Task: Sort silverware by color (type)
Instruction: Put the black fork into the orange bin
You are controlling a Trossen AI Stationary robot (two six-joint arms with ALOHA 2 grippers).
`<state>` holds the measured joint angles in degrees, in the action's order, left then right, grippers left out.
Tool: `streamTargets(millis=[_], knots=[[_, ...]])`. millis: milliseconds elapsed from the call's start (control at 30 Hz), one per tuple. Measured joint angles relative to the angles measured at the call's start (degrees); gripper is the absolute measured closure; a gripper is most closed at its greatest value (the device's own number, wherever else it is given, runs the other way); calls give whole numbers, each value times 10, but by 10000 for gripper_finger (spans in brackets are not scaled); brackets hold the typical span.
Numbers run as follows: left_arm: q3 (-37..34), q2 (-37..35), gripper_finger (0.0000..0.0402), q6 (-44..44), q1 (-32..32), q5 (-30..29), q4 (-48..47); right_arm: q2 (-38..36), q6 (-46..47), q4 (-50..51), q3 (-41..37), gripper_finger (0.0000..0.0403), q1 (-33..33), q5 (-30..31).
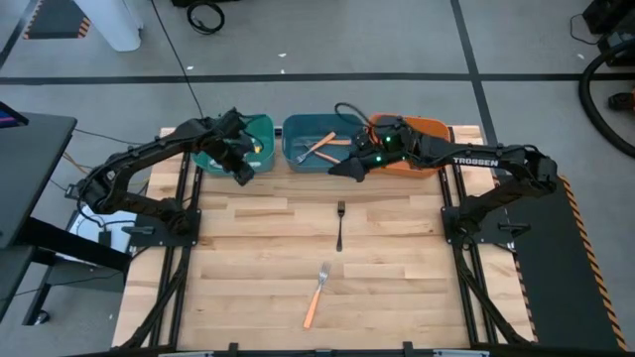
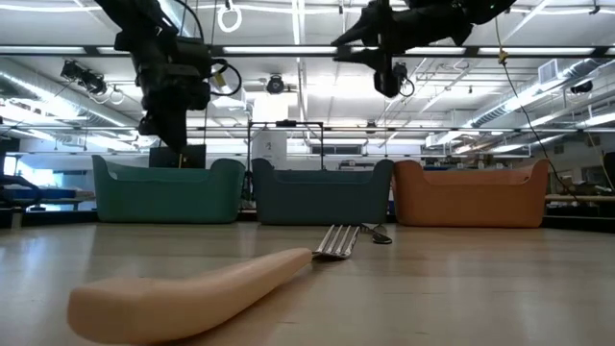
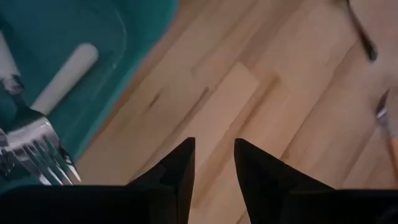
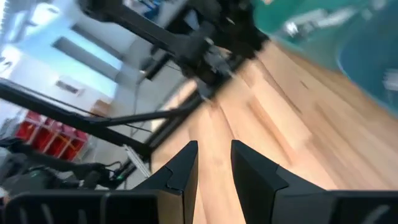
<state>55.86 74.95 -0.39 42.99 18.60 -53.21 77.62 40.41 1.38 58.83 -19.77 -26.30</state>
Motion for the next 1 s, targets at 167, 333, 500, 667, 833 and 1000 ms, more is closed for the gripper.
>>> streamTargets(millis=[167, 333, 500, 667, 833, 1000], knots=[[0, 0, 280, -5, -39, -8, -4, 0, 45, 112, 0, 300, 31, 120], [0, 0, 280, -5, -90, -9, 18, 0, 160, 197, 0, 300, 52, 257], [0, 0, 280, -6, -135, -9, 70, 5, 225, 203, 0, 300, 73, 282], [0, 0, 280, -20, -173, -9, 148, 38, 260, 201, 0, 300, 94, 269], [0, 0, 280, -19, -200, -9, 194, 85, 313, 201, 0, 300, 118, 261], [0, 0, 280, -19, -205, -9, 208, 126, 338, 189, 0, 300, 140, 234]])
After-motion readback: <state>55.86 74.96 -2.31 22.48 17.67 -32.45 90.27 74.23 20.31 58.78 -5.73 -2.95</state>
